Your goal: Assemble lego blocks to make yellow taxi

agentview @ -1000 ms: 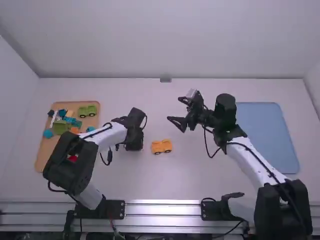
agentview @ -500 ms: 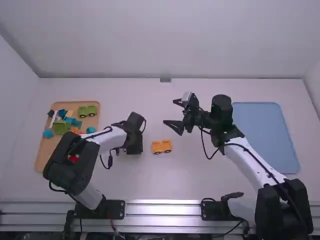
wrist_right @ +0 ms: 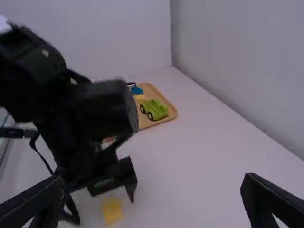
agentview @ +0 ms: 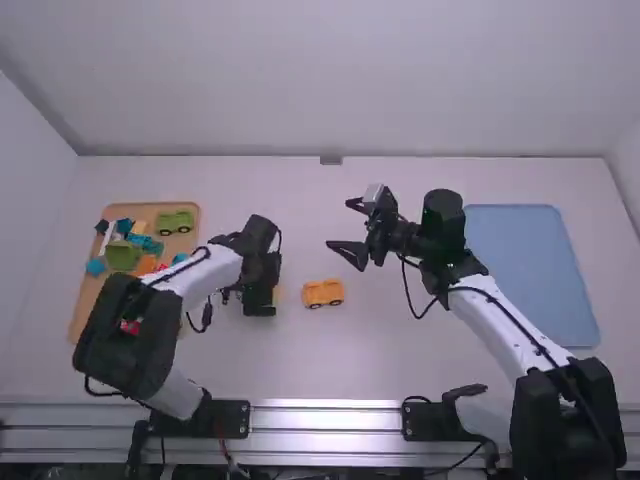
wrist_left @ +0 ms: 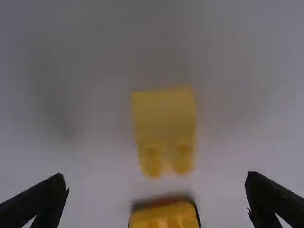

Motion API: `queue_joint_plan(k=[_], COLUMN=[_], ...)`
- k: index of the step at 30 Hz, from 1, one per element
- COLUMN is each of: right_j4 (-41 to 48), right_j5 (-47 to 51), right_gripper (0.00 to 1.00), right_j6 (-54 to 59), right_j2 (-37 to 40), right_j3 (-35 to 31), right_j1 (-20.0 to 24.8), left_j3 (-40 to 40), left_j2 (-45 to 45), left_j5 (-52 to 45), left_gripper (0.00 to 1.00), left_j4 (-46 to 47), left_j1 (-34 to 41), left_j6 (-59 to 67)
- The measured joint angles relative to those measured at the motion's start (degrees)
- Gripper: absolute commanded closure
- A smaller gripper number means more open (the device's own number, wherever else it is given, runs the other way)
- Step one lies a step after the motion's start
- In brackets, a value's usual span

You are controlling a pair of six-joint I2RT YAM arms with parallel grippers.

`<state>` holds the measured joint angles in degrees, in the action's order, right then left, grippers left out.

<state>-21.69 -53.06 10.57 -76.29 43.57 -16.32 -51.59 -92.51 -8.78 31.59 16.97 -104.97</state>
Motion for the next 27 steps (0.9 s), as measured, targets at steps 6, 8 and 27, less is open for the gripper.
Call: queue_joint_plan(k=[6,8,27], right_j4=[0.00,0.00,0.02], right_j5=[-1.25,-1.27,11.26], right_gripper=[0.01,0.01,0.01], right_j6=[0.04,-0.04,0.09], right_j2=[0.00,0.00,-0.04], right_j3=[0.00,0.02,0.00], right_j1=[0.81,0.85,0.90], left_j3=[-7.04,-7.39,-0.48], left_j2=[7.72,8.44,8.41], left_j5=[3.48,5.18,-8.98], left_gripper=[0.01,0.01,0.01], left_j4=[-0.61,-2.95,-3.72], left_j1=[-2.25,-2.12,-4.74], left_j6=[33.77,46.38,157.20])
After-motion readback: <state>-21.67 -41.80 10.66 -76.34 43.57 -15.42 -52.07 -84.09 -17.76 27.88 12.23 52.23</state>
